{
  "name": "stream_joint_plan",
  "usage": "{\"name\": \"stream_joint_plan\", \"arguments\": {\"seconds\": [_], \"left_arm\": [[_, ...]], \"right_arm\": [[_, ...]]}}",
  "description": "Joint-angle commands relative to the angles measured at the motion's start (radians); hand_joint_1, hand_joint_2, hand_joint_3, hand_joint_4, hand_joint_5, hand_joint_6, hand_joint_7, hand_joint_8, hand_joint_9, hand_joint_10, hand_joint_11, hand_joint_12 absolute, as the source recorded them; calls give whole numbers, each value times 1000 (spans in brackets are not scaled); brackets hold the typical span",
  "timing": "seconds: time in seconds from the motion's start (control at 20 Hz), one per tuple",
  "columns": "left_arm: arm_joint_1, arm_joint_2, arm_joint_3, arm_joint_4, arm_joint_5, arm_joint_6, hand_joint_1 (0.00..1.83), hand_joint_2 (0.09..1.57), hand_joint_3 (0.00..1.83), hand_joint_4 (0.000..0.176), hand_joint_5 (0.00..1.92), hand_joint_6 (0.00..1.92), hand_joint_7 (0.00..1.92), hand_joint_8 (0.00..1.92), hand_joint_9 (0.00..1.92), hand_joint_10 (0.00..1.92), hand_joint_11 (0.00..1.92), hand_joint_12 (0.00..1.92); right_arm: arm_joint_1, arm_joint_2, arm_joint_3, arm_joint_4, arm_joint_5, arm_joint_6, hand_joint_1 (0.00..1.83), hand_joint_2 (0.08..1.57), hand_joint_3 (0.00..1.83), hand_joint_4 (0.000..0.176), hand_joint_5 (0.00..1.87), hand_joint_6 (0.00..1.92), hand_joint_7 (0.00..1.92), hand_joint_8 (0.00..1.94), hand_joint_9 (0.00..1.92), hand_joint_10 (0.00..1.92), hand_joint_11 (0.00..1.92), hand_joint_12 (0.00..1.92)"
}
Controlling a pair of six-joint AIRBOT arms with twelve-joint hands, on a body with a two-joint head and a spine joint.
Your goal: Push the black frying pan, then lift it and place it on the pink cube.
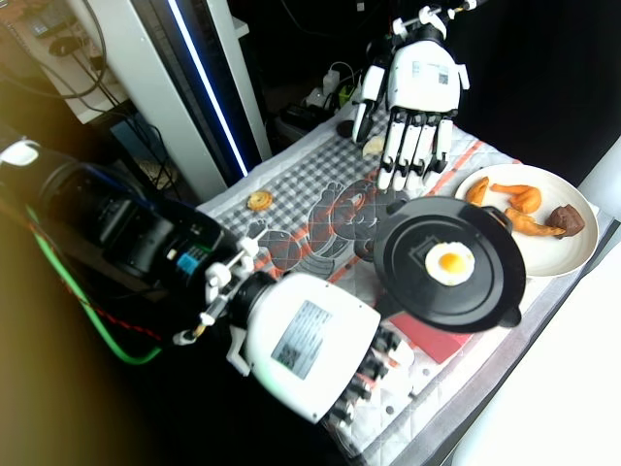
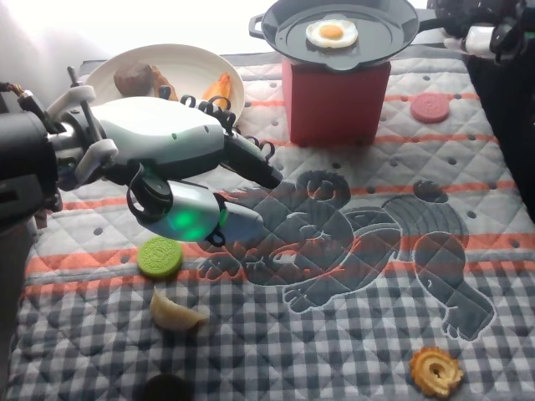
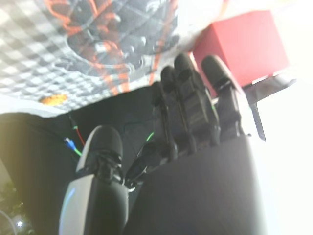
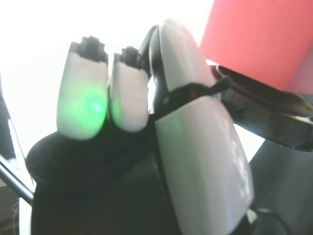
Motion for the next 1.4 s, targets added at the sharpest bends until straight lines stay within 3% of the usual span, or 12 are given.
{"name": "stream_joint_plan", "arguments": {"seconds": [0.0,0.25,0.3,0.35,0.45,0.55,0.6,0.9,1.0,1.1,1.15,1.35], "left_arm": [[-7,1,0,-8,-91,-2,354,1262,0,0,559,8,577,7,551,9,0,894],[-6,0,2,-10,-92,-2,352,1259,0,0,561,3,583,2,578,10,0,972],[-5,1,2,-10,-92,-2,365,1256,0,0,572,6,596,4,589,11,0,1007],[-5,1,2,-10,-92,-2,338,1264,1,0,555,3,581,2,578,4,0,960],[-4,1,2,-10,-91,-2,321,1265,1,0,549,1,574,0,569,1,0,943],[-4,1,1,-10,-91,-2,282,1273,2,0,536,1,563,1,569,5,0,947],[-3,1,1,-11,-91,-2,284,1272,1,0,534,0,566,2,575,6,0,959],[-1,3,1,-12,-89,-2,279,1279,1,0,511,2,535,1,536,3,0,868],[1,3,1,-14,-90,-2,293,1268,0,0,535,6,560,4,559,8,0,933],[2,3,1,-15,-90,-2,286,1269,1,0,527,2,552,2,546,6,0,875],[3,4,1,-16,-90,-2,280,1273,2,0,525,0,553,1,548,5,0,860],[11,8,1,-23,-88,-2,291,1274,2,0,549,5,583,4,588,10,0,892]], "right_arm": [[19,-2,7,-11,100,-5,1496,1261,0,0,1354,1921,1478,1941,1587,1921,1615,1921],[18,-2,7,-10,73,-30,1240,1283,0,0,886,1921,1034,1941,1160,1921,1229,1921],[18,-2,4,-10,66,-46,1090,1074,642,0,590,1921,752,1877,993,1921,1053,1921],[18,-1,-3,6,62,-76,1069,1171,413,0,492,1801,676,1652,725,1888,789,1921],[17,0,-12,12,55,-97,1048,1297,175,0,466,1784,629,1642,620,1858,690,1921],[6,7,-17,12,47,-98,989,1427,5,11,382,1805,524,1737,330,1501,232,1835],[-1,11,-19,12,41,-99,901,1338,0,0,142,1330,242,1418,234,1436,75,1798],[-7,25,-65,64,7,-265,804,1299,0,34,79,601,133,734,62,1076,0,1492],[-7,35,-79,64,-3,-288,721,1278,0,92,8,241,63,156,0,481,0,880],[-7,55,-101,64,-3,-312,687,1189,0,139,0,9,2,5,0,44,0,113],[-7,71,-124,64,0,-333,684,1150,0,149,0,1,0,0,0,8,0,22],[18,149,-215,64,39,-415,607,1051,0,96,0,0,0,0,0,0,0,0]]}}
